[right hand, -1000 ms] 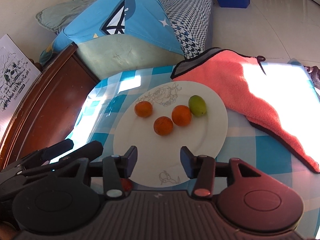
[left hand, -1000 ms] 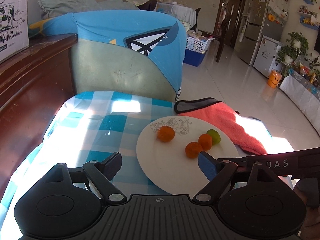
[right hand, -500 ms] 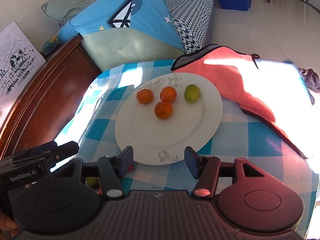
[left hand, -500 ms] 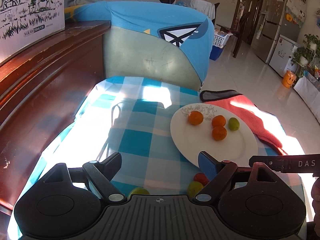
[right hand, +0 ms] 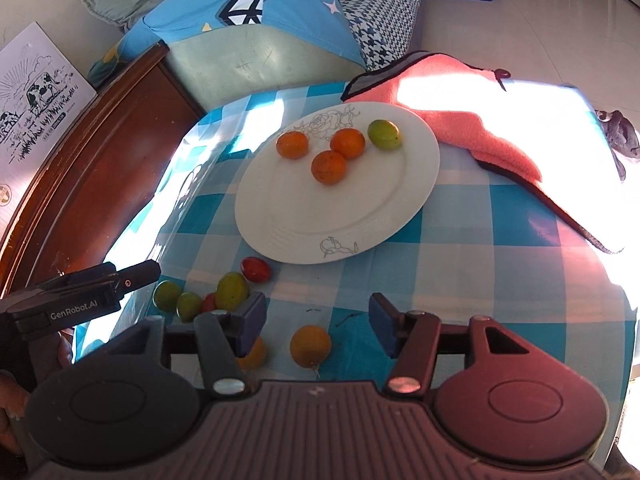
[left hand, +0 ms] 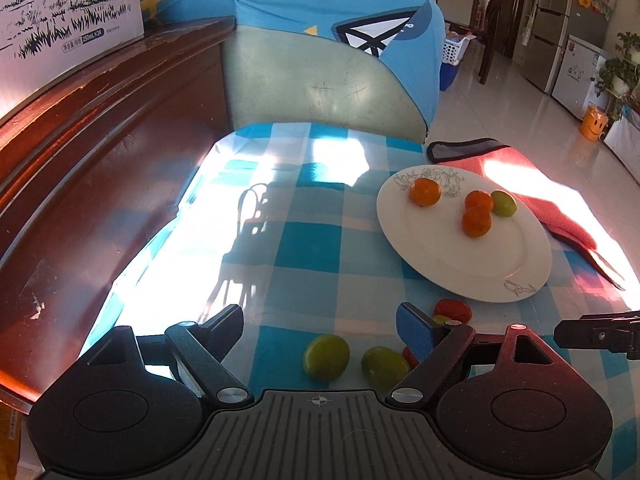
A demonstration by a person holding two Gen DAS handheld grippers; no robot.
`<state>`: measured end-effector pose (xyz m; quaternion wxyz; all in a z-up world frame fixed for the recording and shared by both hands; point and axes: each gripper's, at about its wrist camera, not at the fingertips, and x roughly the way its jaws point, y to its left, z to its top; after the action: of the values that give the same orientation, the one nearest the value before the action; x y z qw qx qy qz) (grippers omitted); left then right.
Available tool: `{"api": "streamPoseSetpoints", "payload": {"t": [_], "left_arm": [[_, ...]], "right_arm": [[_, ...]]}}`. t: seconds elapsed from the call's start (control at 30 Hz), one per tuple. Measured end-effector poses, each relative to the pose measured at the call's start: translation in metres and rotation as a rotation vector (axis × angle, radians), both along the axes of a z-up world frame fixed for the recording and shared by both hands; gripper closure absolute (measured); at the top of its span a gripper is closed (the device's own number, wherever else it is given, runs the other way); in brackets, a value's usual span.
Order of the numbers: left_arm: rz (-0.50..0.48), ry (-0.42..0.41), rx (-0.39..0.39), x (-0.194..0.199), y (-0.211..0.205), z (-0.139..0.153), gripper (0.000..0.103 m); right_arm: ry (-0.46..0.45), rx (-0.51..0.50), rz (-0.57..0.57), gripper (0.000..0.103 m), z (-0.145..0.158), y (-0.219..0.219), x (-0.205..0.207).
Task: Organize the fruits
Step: 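Move both tools back toward the remaining fruit on the cloth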
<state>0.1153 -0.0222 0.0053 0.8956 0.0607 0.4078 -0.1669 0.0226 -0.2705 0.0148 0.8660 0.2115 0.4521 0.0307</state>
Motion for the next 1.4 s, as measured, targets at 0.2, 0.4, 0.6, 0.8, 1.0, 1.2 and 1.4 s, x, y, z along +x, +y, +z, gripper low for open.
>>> {"api": "streamPoseSetpoints", "payload": {"t": [0.2,0.4,0.6,0.8,1.0,1.2,1.4], "left_arm": [[-0.015,0.015,0.000,-0.006,0.010,-0.002,0.018],[-0.054,0.018,0.016,-0.015,0.005,-0.007,0.019],[-0.027,0.023,0.008,-0.015,0.001,-0.009,0.021],[0.054,0.056,-0.021,-0.009,0.009,-0.014,0.021],[0.102,0.103,-0.079,0.000,0.012,-0.021,0.026],[0.134,0.109,-0.084,0.004,0.008,-0.030,0.035],[0.140,0.106,-0.110,0.006,0.006,-0.031,0.042]], "right_arm": [[0.023,-0.003,0.025,0.045,-0.004,0.003,-0.004],[0.053,-0.007,0.004,0.045,-0.007,-0.001,-0.003],[0.066,-0.012,0.019,0.045,-0.012,0.003,-0.002],[0.082,0.028,-0.017,0.045,-0.014,-0.003,-0.001],[0.087,0.075,-0.040,0.049,-0.014,-0.009,0.000],[0.090,0.097,-0.055,0.054,-0.015,-0.013,0.001],[0.089,0.086,-0.022,0.057,-0.017,-0.006,0.001]]}}
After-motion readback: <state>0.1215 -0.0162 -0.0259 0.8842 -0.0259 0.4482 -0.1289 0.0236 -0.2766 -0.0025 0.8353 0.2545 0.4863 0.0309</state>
